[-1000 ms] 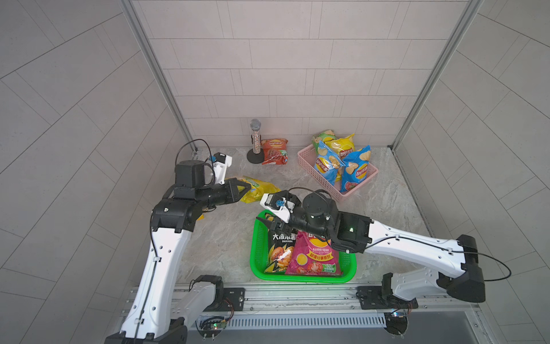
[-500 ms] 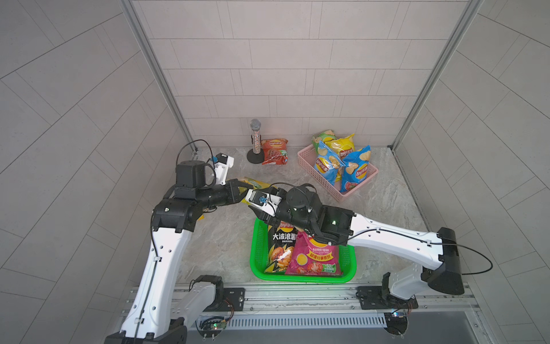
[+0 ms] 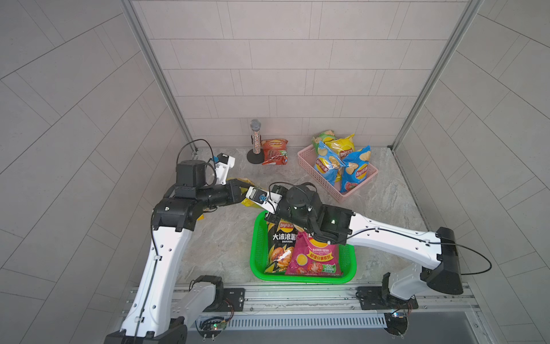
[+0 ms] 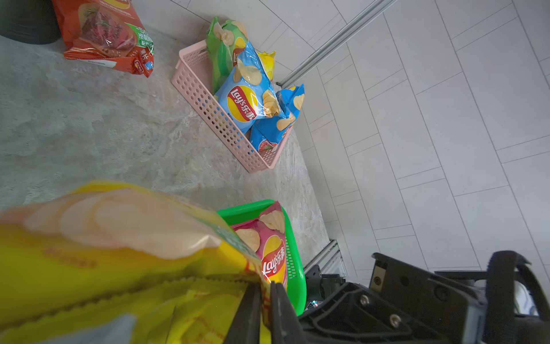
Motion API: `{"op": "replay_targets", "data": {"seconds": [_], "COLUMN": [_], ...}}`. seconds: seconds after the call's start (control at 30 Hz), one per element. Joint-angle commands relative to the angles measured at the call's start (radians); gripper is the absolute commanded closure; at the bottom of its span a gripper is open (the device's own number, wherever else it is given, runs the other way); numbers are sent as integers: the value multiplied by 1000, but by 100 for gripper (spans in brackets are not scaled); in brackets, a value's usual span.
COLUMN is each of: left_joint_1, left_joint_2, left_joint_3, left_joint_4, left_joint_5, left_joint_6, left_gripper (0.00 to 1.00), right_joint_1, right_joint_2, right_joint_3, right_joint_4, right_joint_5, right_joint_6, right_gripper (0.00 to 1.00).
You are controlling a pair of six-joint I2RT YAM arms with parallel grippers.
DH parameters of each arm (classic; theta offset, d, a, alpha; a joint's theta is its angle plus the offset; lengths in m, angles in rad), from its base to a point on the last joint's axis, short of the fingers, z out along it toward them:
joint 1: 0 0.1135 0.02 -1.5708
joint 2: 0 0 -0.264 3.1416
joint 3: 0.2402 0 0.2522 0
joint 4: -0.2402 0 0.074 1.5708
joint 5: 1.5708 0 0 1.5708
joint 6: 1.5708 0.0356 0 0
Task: Put the potato chips into the basket
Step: Pick up the potato chip from the corner of the board.
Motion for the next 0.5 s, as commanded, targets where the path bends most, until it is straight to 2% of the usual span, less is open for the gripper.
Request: {"op": "replay_targets", "data": {"seconds": [0.0, 0.03, 0.13, 0.23, 0.27, 0.37, 0.47], "left_joint_1": [-5, -5, -4, 6, 13, 40, 93], "left_joint_2": [-3, 0, 8, 26, 36, 84, 129], "left_joint_3": [56, 62, 99, 188, 227, 327, 363], "left_joint_4": [18, 19, 20, -17, -40, -103, -132], "left_joint_5": [67, 77, 109, 64, 30, -44, -58], "left_joint_6": [0, 0, 6, 44, 63, 113, 120], "left_gripper": [79, 73, 37, 4, 0, 0, 0], "right_joint_1": [1, 1, 1, -2, -5, -25, -65], "right_joint_2": [-47, -53, -77, -110, -121, -156, -183], "right_joint_3": [-15, -20, -33, -54, -63, -100, -140], "right_joint_4": [-3, -7, -12, -24, -30, -46, -38], "right_joint_5": [13, 15, 19, 19, 14, -15, -66], "right_joint_6": [-9, -10, -9, -18, -24, -31, -33], "right_gripper": [100, 100, 100, 100, 100, 100, 100]}}
